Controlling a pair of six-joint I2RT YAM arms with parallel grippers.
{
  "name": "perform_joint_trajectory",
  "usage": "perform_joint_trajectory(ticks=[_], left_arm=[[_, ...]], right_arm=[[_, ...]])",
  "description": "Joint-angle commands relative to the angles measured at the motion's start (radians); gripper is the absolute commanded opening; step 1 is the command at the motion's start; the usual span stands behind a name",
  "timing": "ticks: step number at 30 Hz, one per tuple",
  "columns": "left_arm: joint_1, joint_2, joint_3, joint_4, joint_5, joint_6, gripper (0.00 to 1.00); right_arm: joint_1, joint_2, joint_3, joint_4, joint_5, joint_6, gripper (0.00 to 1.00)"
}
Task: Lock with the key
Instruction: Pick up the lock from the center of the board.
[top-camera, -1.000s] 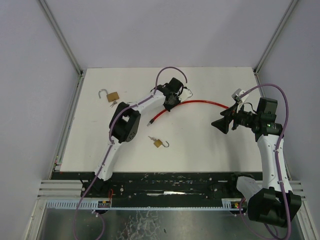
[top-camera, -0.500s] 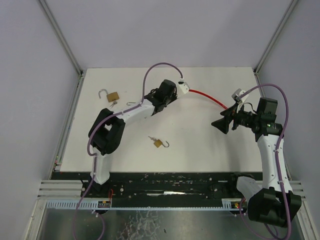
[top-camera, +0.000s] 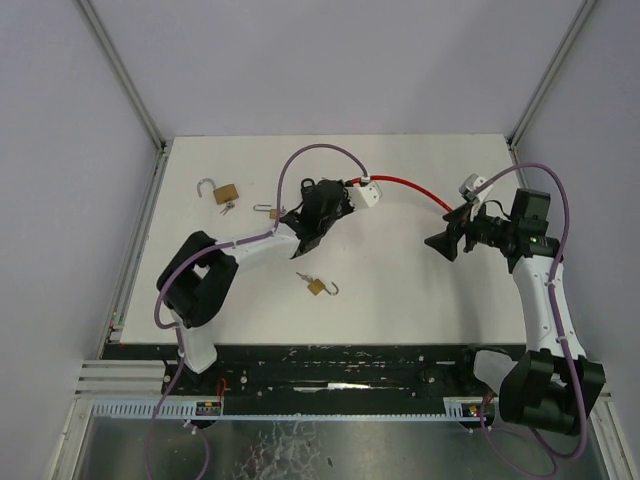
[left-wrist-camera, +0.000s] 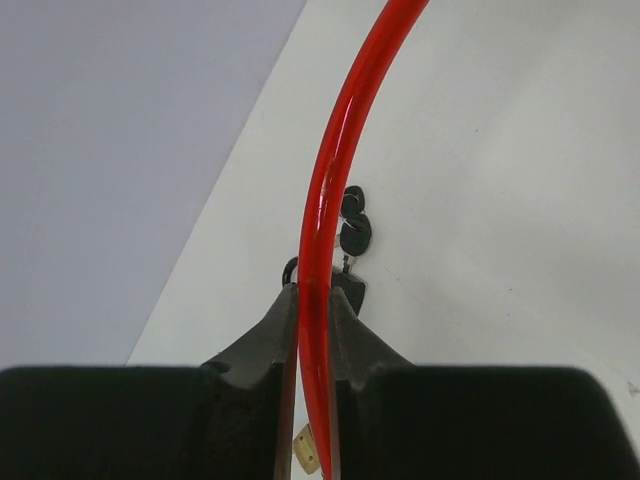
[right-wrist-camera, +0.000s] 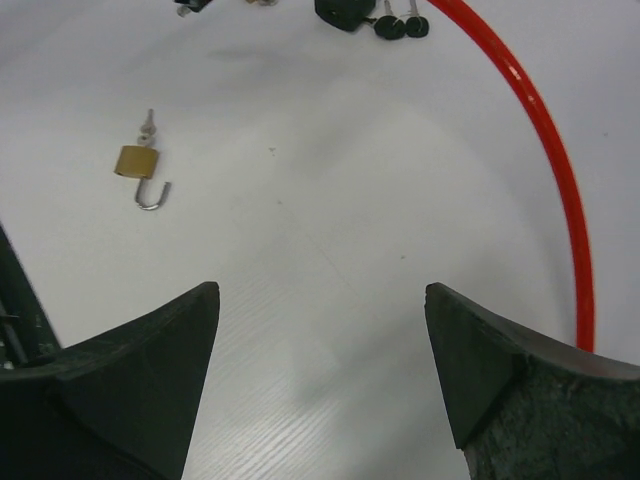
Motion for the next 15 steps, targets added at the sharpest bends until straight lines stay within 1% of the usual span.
perform_joint_trajectory(ticks=[1, 2, 3, 5, 7, 8, 10, 15], left_arm=[[-0.015, -0.083, -0.066, 0.268, -0.003, 0.056, 0.00], [-0.016, -0.092, -0.080, 0.289, -0.001, 0.057, 0.00], [-0.016, -0.099, -0.090, 0.302, -0.001, 0.059, 0.00], [-0.017, -0.112, -0.110, 0.328, 0.002, 0.060, 0.00], [-0.016, -0.125, -0.133, 0.367, 0.004, 0.063, 0.00], [-0.016, -0.131, -0.147, 0.389, 0.005, 0.063, 0.00], [-0.018, -0.143, -0.167, 0.417, 0.009, 0.064, 0.00], [-0.021, -0.167, -0.210, 0.482, 0.020, 0.067, 0.00]], right_arm=[[-0.002, 0.040, 0.046, 0.136, 0.016, -0.253, 0.94], [-0.002, 0.054, 0.038, 0.164, 0.015, -0.309, 0.98], [-0.002, 0.072, 0.036, 0.192, 0.022, -0.352, 1.00], [-0.001, 0.129, 0.061, 0.228, 0.040, -0.386, 1.00], [0.000, 0.214, 0.132, 0.176, 0.055, -0.391, 1.00], [0.004, 0.255, 0.165, 0.150, 0.065, -0.386, 1.00], [0.017, 0.311, 0.196, 0.158, 0.109, -0.329, 0.99], [0.024, 0.348, 0.168, 0.302, 0.199, -0.184, 0.99]])
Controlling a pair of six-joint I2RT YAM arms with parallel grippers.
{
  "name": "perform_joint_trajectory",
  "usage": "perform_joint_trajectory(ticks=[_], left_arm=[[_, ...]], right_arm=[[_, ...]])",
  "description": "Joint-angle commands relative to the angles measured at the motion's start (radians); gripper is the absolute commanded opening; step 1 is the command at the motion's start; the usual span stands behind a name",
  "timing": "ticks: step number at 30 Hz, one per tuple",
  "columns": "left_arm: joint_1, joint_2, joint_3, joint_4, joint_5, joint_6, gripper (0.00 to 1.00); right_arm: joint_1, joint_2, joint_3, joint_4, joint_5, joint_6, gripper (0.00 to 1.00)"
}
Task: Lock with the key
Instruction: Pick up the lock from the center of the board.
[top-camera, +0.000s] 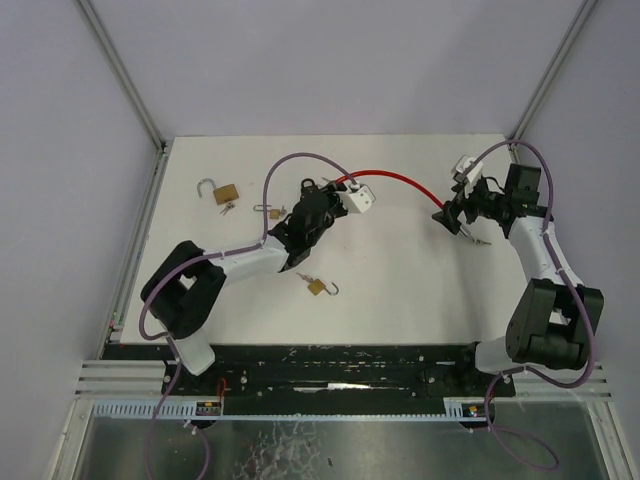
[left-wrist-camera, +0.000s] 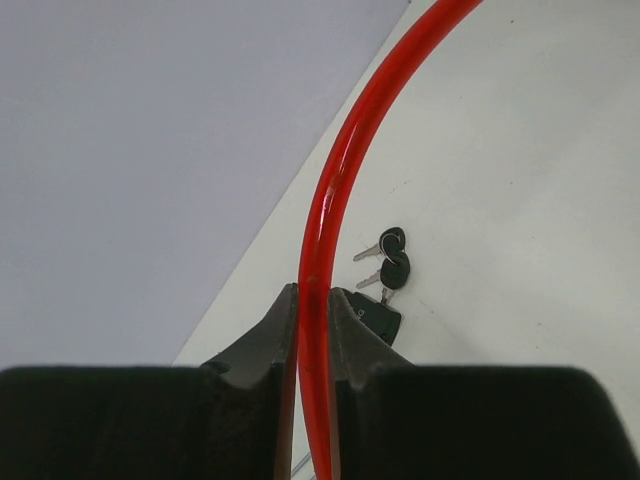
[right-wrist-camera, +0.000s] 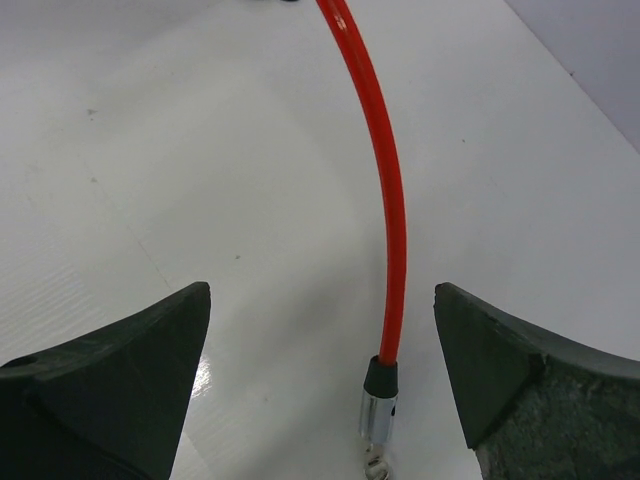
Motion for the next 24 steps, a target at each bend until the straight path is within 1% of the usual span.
perform_joint_trajectory(ticks=[1, 3, 5, 8, 15, 18, 22, 24], left_arm=[[-0.010, -0.056, -0.029, 0.207, 0.023, 0.015, 0.00], [-0.015, -0.066, -0.048, 0.234, 0.033, 0.023, 0.00], [-0.018, -0.072, -0.064, 0.255, 0.042, 0.030, 0.00], [-0.023, -0.077, -0.071, 0.265, 0.046, 0.040, 0.00], [-0.030, -0.080, -0.082, 0.284, 0.053, 0.051, 0.00], [-0.030, -0.081, -0.084, 0.285, 0.058, 0.051, 0.00], [-0.029, -0.080, -0.081, 0.278, 0.056, 0.049, 0.00], [-0.029, -0.081, -0.082, 0.279, 0.055, 0.047, 0.00]], right_arm=[[0.012, 0.021, 0.024, 0.133, 0.075, 0.123, 0.99], [0.017, 0.066, 0.055, 0.130, 0.075, 0.160, 0.96], [0.031, 0.125, 0.082, 0.131, 0.115, 0.178, 0.95], [0.043, 0.199, 0.129, 0.126, 0.200, 0.189, 0.93], [0.053, 0.344, 0.224, 0.074, 0.294, 0.181, 0.84], [0.065, 0.384, 0.254, 0.041, 0.333, 0.153, 0.78], [0.103, 0.422, 0.257, 0.023, 0.430, 0.084, 0.70], [0.114, 0.435, 0.261, 0.014, 0.453, 0.066, 0.64]])
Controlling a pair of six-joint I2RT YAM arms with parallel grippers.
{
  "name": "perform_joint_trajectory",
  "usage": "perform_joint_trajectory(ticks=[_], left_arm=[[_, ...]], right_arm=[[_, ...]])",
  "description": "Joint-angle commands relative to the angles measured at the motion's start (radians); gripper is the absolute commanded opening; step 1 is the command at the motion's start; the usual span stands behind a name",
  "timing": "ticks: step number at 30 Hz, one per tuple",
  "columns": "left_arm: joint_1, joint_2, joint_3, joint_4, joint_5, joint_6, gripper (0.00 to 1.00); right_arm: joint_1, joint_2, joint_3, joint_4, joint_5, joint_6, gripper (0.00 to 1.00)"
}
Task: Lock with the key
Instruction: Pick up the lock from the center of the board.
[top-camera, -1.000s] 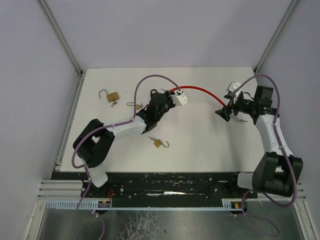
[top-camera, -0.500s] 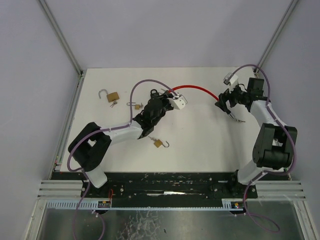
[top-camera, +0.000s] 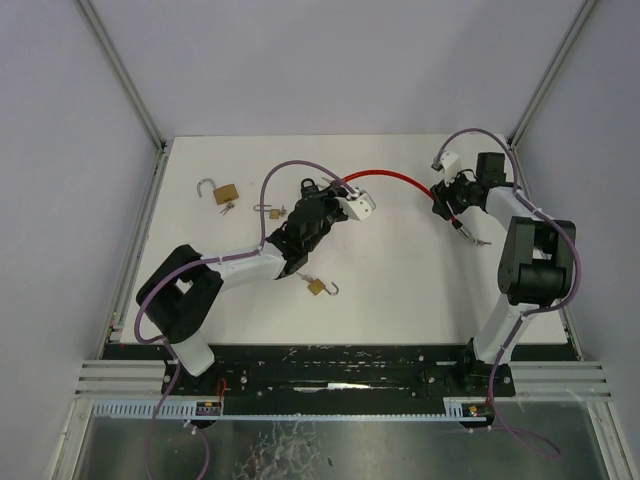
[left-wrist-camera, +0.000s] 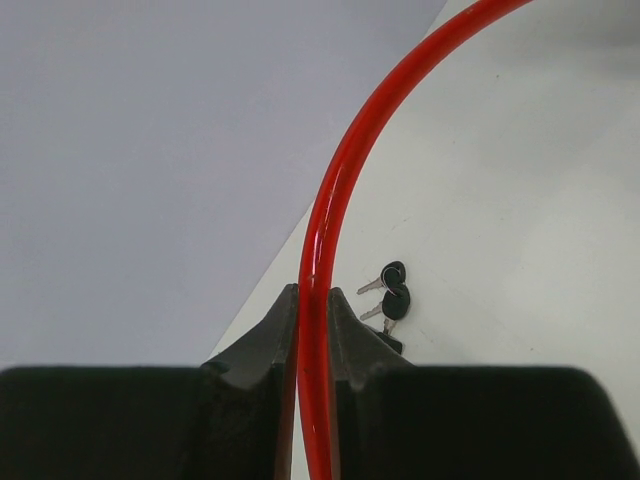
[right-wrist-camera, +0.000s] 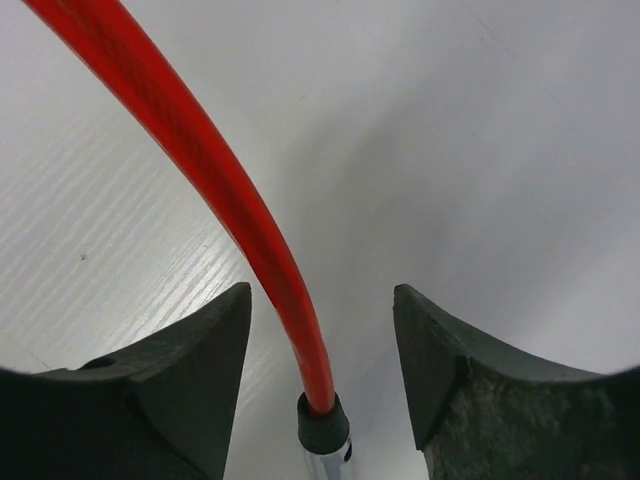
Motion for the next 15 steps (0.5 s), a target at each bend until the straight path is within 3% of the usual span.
perform_joint_trajectory(ticks=[1, 4, 6, 8, 11, 15], left_arm=[[-0.008, -0.044, -0.005, 0.133, 0.010, 0.008, 0.00], [-0.008, -0.046, -0.008, 0.137, 0.010, 0.006, 0.00], [-0.008, -0.045, -0.008, 0.138, 0.010, 0.005, 0.00], [-0.007, -0.043, -0.005, 0.135, 0.008, 0.000, 0.00], [-0.008, -0.041, 0.000, 0.131, -0.005, -0.005, 0.00], [-0.007, -0.040, 0.003, 0.139, -0.020, -0.013, 0.00]], right_arm=[[0.040, 0.020, 0.048, -0.035, 0.089, -0.066, 0.60], [0.042, 0.020, 0.057, -0.044, 0.090, -0.068, 0.42], [0.042, 0.009, 0.060, -0.047, 0.087, -0.058, 0.22], [0.042, -0.015, 0.055, -0.041, 0.072, -0.050, 0.11], [0.042, -0.078, 0.045, -0.047, 0.046, -0.038, 0.01], [0.032, -0.185, 0.057, -0.128, -0.067, -0.046, 0.00]])
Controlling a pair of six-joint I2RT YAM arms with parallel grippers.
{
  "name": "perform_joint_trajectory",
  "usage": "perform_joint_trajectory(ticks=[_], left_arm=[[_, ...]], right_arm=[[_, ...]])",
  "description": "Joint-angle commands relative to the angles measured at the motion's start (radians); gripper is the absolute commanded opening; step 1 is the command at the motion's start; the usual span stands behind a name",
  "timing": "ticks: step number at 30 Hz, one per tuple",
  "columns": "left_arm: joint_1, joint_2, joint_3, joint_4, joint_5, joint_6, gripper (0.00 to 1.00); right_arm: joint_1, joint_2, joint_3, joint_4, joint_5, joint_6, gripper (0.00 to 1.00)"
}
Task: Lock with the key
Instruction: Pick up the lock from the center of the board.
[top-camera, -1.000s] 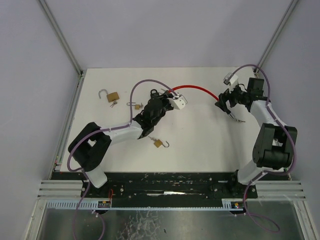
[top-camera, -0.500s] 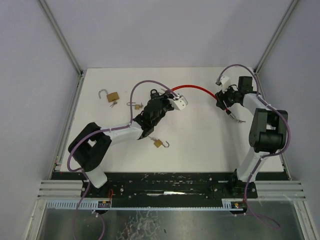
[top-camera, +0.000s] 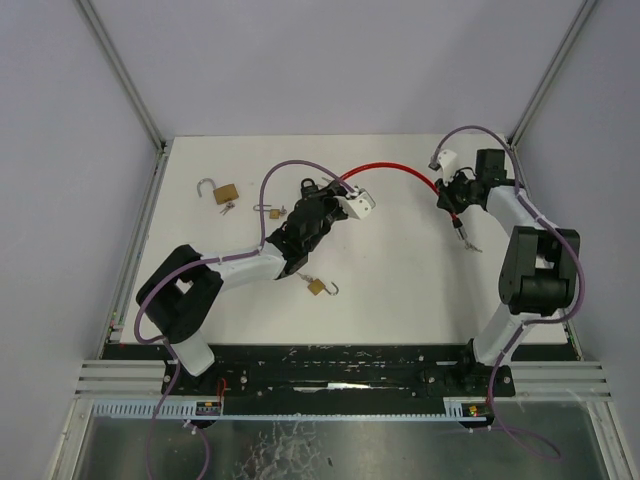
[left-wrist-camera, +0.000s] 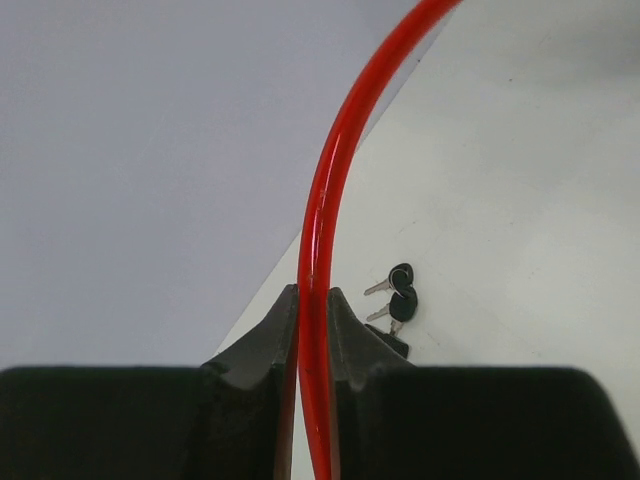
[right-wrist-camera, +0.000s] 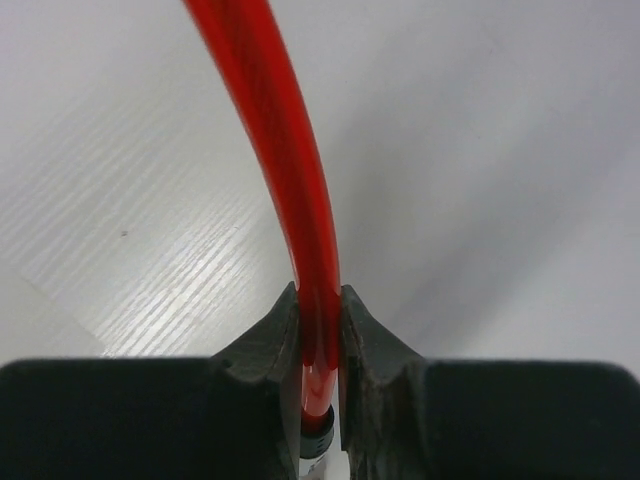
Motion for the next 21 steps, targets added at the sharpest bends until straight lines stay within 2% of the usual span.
perform_joint_trajectory(ticks=[1, 5, 18, 21], left_arm=[[-0.005, -0.041, 0.002, 0.133, -0.020, -0.015, 0.00], [-0.005, -0.047, -0.006, 0.156, -0.031, -0.030, 0.01], [-0.005, -0.077, -0.062, 0.259, -0.023, -0.055, 0.39], [-0.005, -0.082, -0.073, 0.286, -0.028, -0.059, 0.44]], right_arm=[[-0.009, -0.188, 0.051, -0.075, -0.155, -0.005, 0.00], [-0.011, -0.299, 0.044, -0.119, -0.236, 0.005, 0.00], [-0.022, -0.492, 0.072, -0.202, -0.309, 0.124, 0.00], [-0.039, -0.502, 0.098, -0.221, -0.320, 0.140, 0.00]])
